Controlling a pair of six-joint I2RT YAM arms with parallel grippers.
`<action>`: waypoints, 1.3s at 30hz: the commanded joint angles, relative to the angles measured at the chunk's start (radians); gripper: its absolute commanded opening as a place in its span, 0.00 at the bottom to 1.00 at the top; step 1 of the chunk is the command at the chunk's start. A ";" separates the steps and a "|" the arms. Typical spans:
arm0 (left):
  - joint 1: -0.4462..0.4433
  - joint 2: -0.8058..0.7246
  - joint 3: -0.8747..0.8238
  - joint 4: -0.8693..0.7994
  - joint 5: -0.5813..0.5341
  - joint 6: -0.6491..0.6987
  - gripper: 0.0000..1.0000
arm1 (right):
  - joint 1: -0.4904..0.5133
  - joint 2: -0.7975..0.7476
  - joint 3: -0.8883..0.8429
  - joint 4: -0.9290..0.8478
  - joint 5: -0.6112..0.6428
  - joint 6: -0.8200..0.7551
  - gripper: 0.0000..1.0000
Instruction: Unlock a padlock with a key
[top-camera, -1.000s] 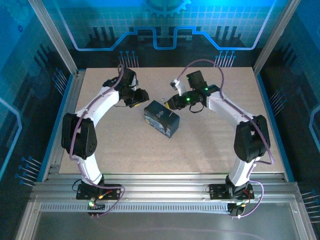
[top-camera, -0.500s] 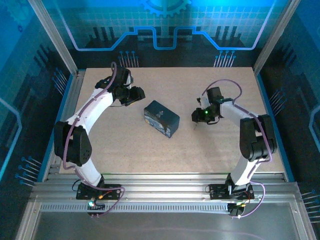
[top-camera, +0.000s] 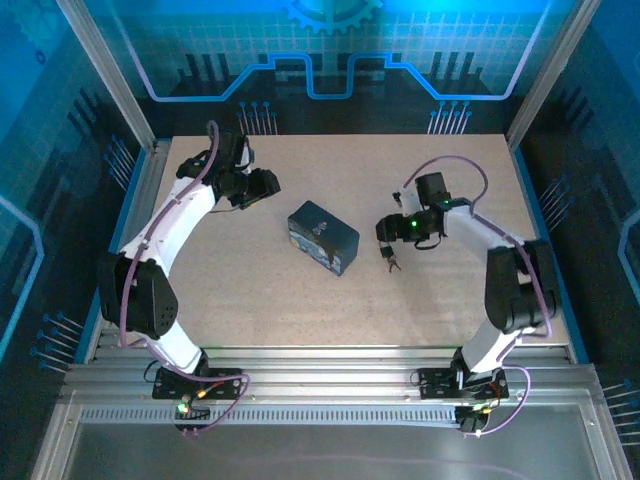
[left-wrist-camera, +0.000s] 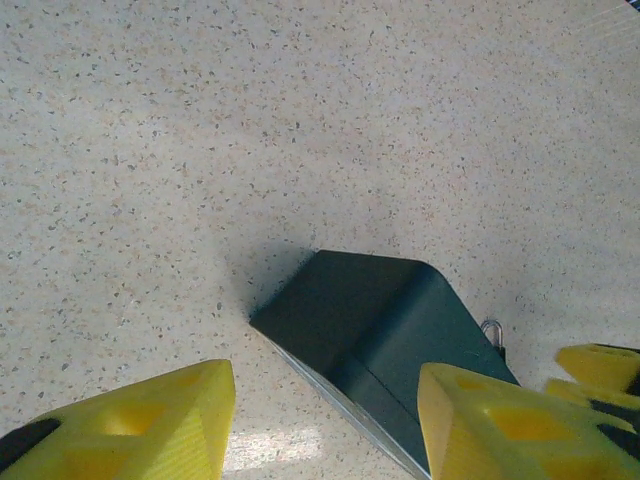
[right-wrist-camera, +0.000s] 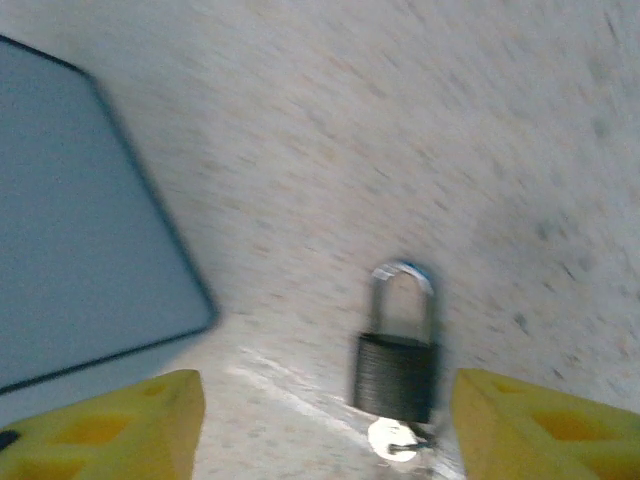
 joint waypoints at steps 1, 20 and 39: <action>0.010 -0.025 -0.010 -0.017 -0.001 0.009 0.52 | 0.078 -0.101 0.009 0.061 -0.125 -0.083 0.72; 0.010 -0.029 -0.027 -0.005 0.017 0.004 0.52 | 0.340 0.016 0.130 0.044 0.044 -0.320 1.00; 0.010 -0.048 -0.051 -0.003 0.023 0.017 0.52 | 0.241 0.099 0.042 0.290 -0.245 0.058 0.74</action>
